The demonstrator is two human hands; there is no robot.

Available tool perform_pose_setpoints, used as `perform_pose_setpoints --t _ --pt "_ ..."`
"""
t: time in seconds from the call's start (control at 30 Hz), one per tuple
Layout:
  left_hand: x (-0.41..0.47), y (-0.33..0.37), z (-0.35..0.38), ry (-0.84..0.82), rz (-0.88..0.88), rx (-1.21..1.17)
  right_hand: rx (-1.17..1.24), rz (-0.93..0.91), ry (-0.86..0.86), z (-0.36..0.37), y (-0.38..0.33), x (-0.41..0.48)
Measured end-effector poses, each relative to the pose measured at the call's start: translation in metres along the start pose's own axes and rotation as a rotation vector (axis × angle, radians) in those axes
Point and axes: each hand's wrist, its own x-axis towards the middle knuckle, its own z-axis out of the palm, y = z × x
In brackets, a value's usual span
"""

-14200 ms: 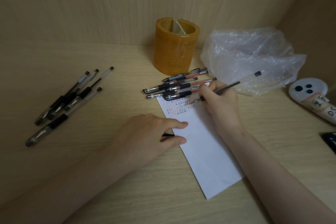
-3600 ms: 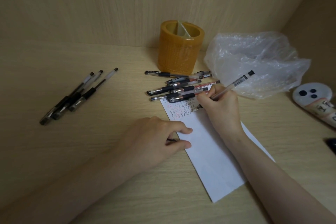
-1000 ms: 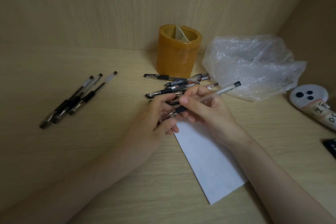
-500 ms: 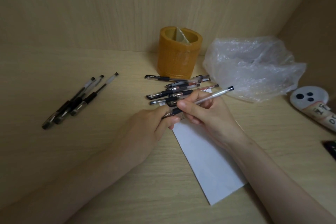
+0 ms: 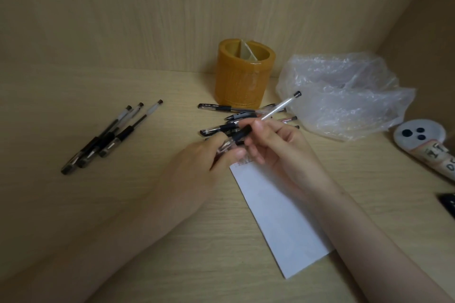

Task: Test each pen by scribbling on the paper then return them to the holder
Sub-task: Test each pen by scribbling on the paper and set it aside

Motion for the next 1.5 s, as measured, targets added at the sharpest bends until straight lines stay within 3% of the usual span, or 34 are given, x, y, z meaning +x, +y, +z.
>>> perform_pose_setpoints --t 0.17,0.5,0.67,0.83,0.93,1.03,1.2,1.5 --pt "0.006 -0.009 -0.006 0.079 -0.037 -0.029 -0.017 0.025 0.047 -0.005 0.0 0.002" --pt "0.033 -0.031 -0.011 0.416 0.032 0.294 -0.191 -0.031 0.246 -0.009 -0.008 0.002" --pt "0.035 -0.041 -0.006 0.332 -0.039 0.328 -0.201 -0.042 0.269 -0.009 -0.01 0.0" --pt "0.032 -0.035 -0.017 0.336 0.003 0.3 -0.251 -0.057 0.347 -0.013 -0.008 0.0" --pt "0.029 -0.038 -0.031 0.393 0.04 0.464 -0.397 -0.093 0.422 -0.018 -0.008 -0.001" --pt "0.025 -0.049 -0.05 0.392 -0.074 0.588 -0.511 -0.125 0.453 -0.02 -0.008 -0.002" --pt "0.021 -0.058 -0.064 0.272 -0.292 0.768 -0.599 -0.128 0.423 -0.02 -0.004 -0.002" --pt "0.024 -0.069 -0.059 0.297 -0.252 0.771 -0.625 -0.124 0.386 -0.017 -0.004 -0.003"
